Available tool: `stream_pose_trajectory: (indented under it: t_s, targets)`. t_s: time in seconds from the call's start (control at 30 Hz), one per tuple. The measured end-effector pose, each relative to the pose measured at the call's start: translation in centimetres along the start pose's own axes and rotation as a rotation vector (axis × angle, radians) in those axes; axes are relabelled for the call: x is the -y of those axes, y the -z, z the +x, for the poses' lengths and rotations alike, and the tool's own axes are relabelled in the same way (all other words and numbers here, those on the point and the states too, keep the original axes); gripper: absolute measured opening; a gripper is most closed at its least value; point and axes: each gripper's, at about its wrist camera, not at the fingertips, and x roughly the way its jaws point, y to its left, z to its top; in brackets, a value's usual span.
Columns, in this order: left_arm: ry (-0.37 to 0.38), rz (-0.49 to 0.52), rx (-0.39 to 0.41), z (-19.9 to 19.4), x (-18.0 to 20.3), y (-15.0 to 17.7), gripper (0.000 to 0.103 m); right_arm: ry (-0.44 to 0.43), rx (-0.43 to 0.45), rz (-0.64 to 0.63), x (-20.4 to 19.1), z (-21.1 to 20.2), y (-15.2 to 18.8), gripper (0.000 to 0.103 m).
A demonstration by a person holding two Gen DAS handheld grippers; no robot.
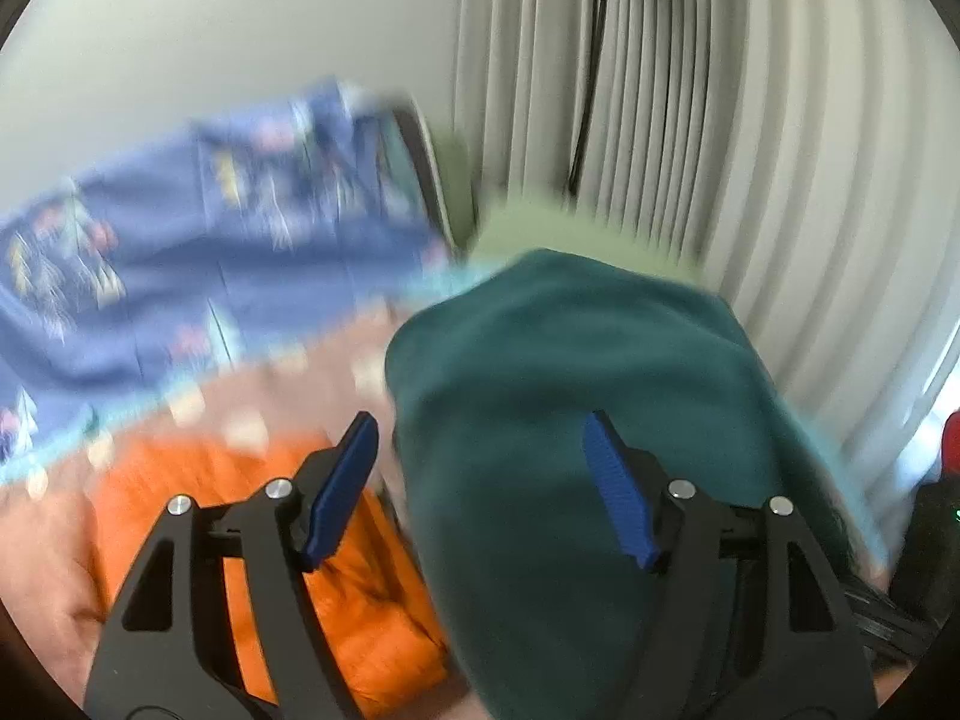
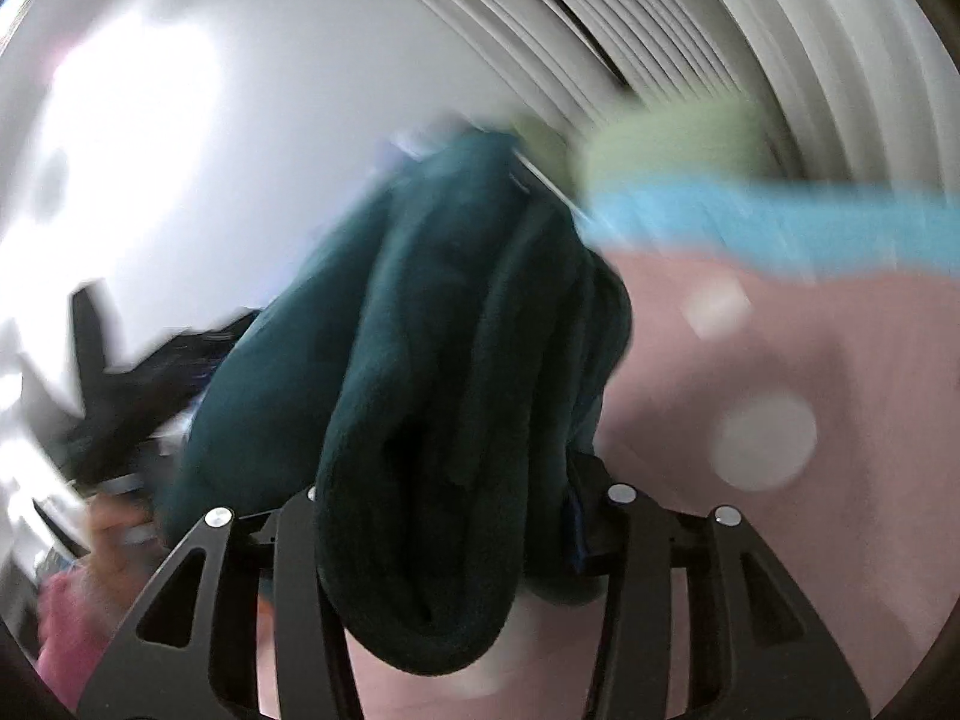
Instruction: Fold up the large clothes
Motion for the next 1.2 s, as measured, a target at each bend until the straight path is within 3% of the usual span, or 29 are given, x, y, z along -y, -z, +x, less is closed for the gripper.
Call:
stream_pose_trajectory:
  t_s: [0.03,0.1,0.13,0.2,0.27,0.37,0.47,0.6,0.7,0.73,0.87,1.03,1.2]
  targets:
    - [0.0,0.052,-0.084,2.9,1.0,2.6,0.071,0.047,-0.055,0.009,1.4,2.7,0.9,0.049]
    - [-0.022,0.167,-0.163,5.9,2.9,6.6,0.073,0.054,-0.033,0.068,2.2,2.6,0.2,0.05]
    - [-0.012,0.188,-0.073,5.3,3.4,8.4,0.074,0.058,-0.033,0.062,2.3,2.4,0.2,0.053]
    - [0.046,0.114,-0.055,4.9,2.7,9.0,0.074,0.069,-0.018,0.039,1.7,1.8,0.6,0.057]
    - [0.101,-0.007,-0.109,5.1,0.7,8.8,0.075,0.127,-0.003,0.024,1.2,1.5,0.9,0.073]
    - [0.069,-0.028,-0.119,3.8,0.4,8.7,0.08,0.178,0.027,-0.002,0.4,0.6,1.1,0.079]
    - [0.057,0.039,-0.098,0.6,1.4,9.3,0.091,0.227,0.075,-0.108,-1.6,-1.1,2.4,0.08]
    - [0.11,0.066,-0.035,-5.5,1.4,12.3,0.101,0.24,0.189,-0.272,-3.7,-9.0,6.0,0.084]
    - [0.096,0.037,0.049,-11.4,1.2,14.6,0.101,0.279,0.272,-0.372,-5.5,-14.6,9.2,0.088]
    - [0.089,0.035,0.066,-12.8,1.3,15.1,0.101,0.29,0.301,-0.392,-6.0,-16.3,10.3,0.094]
    - [0.044,0.036,0.153,-19.8,1.7,17.6,0.101,0.281,0.379,-0.409,-8.4,-22.1,14.4,0.102]
    - [-0.01,0.034,0.266,-27.8,1.8,20.2,0.101,0.308,0.4,-0.403,-10.7,-25.8,17.7,0.102]
    - [-0.099,0.057,0.3,-32.9,2.1,22.4,0.101,0.302,0.411,-0.418,-13.0,-28.4,20.7,0.102]
